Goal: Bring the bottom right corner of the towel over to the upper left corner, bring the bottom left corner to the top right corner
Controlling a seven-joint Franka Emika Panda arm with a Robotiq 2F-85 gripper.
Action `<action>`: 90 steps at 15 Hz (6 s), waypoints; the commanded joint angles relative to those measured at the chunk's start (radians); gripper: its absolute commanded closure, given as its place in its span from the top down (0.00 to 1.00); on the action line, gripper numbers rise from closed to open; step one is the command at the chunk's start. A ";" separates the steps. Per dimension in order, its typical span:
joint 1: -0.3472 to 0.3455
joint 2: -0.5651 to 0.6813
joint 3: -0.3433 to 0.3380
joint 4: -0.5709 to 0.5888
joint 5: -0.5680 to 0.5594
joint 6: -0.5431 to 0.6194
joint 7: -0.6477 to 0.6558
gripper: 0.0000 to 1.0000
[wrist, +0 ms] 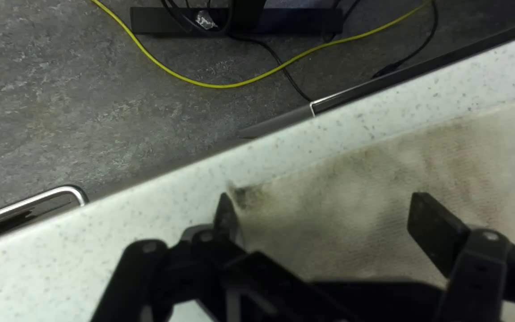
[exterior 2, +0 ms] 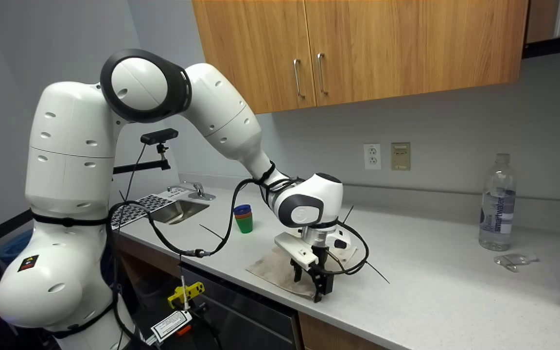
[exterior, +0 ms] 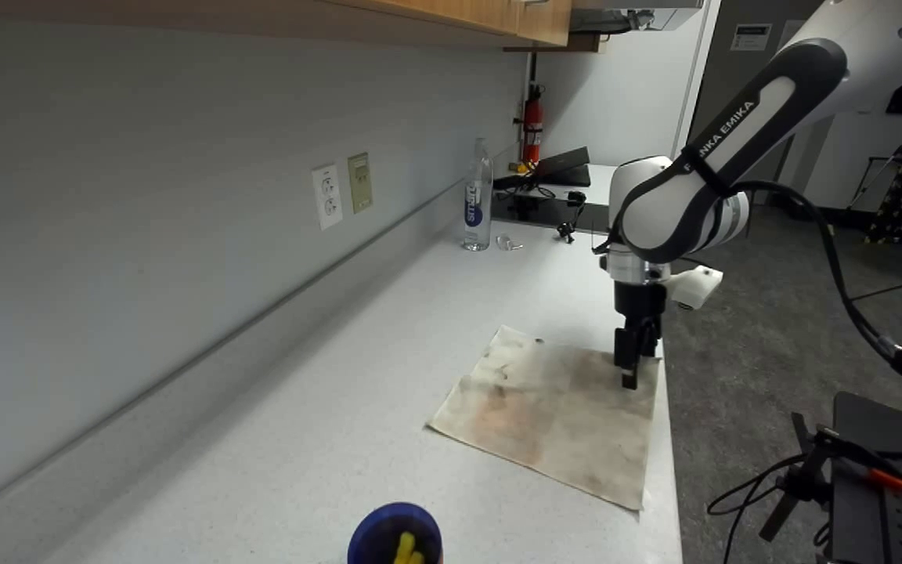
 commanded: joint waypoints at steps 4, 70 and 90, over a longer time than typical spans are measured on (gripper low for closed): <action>0.002 0.013 0.006 0.052 -0.007 -0.032 -0.001 0.42; 0.401 0.173 0.078 0.386 -0.231 0.117 0.425 0.64; 0.370 -0.086 0.091 -0.046 -0.165 0.084 0.514 1.00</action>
